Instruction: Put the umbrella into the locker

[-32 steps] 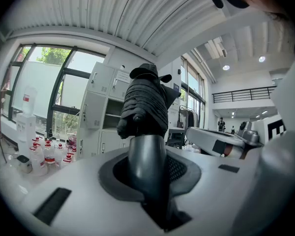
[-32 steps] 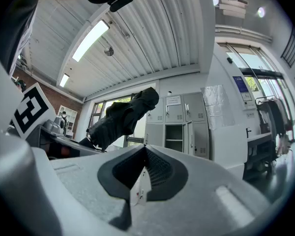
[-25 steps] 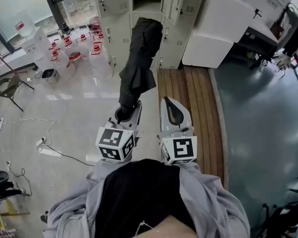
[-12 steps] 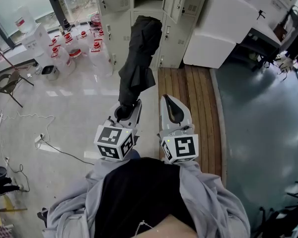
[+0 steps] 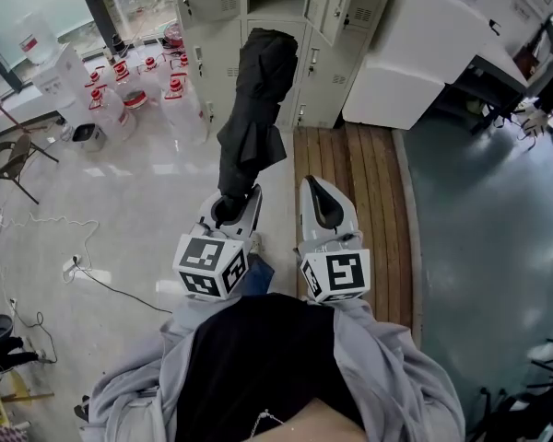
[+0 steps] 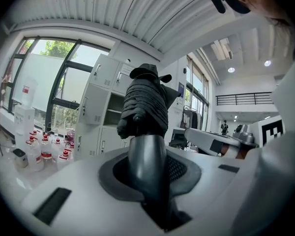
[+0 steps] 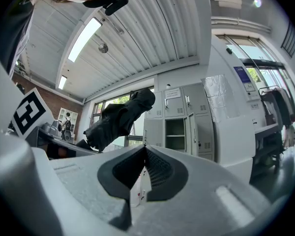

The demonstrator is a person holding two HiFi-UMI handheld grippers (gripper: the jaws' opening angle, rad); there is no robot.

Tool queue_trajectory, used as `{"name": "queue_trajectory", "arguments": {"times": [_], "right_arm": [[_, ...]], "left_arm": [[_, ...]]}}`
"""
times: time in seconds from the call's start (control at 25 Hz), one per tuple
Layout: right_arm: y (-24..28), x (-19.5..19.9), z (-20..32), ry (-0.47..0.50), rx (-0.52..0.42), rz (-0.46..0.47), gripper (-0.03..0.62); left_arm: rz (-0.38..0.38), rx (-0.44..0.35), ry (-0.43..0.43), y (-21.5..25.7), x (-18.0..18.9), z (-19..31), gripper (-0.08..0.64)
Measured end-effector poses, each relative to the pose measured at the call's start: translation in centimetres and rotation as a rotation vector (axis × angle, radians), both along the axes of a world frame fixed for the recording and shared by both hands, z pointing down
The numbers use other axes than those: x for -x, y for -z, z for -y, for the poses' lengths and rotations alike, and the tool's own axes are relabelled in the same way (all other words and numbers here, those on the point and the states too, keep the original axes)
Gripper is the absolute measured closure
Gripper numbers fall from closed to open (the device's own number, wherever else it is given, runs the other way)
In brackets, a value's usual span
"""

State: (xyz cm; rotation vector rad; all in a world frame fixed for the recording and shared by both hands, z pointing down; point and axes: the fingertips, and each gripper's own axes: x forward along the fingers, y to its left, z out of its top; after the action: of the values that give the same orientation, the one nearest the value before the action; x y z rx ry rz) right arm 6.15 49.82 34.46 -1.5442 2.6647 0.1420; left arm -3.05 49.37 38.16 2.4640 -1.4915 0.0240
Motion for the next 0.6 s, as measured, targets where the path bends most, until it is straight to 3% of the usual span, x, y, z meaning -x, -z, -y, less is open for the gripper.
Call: {"name": "queue_trajectory", "arguments": {"times": [0.6], "right_arm": [[0.6,3.2,20.7,-0.081,0.017,0.015,0.589]], "left_arm": [[-0.020,-0.013,-0.058,1.2,4.0,20.8,0.480]]}}
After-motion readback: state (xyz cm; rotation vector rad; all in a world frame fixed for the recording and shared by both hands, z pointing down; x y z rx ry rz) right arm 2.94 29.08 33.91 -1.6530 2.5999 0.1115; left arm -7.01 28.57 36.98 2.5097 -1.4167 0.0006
